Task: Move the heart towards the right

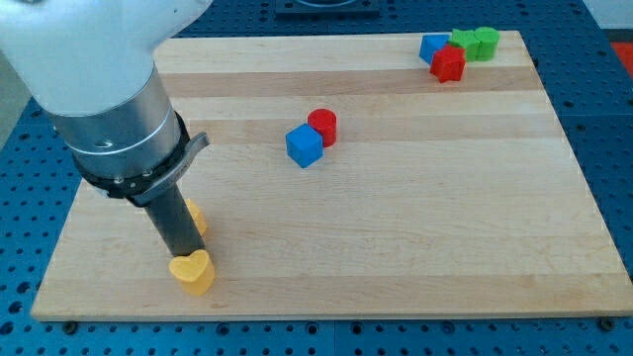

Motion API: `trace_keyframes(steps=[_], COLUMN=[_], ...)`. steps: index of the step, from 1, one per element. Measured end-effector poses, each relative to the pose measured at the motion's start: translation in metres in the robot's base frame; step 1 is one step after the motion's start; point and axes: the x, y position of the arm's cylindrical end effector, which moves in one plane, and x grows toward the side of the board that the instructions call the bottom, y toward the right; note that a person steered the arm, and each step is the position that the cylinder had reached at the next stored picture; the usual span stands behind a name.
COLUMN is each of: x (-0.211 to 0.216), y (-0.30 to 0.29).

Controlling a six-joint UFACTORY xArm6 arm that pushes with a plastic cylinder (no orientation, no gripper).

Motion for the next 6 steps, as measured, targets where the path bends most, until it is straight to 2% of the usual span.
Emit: trace_keyframes(steps=[1, 2, 3, 6], x=[0.008, 0.033, 0.04, -0.01], y=[-0.04, -0.057, -0.029, 0.175])
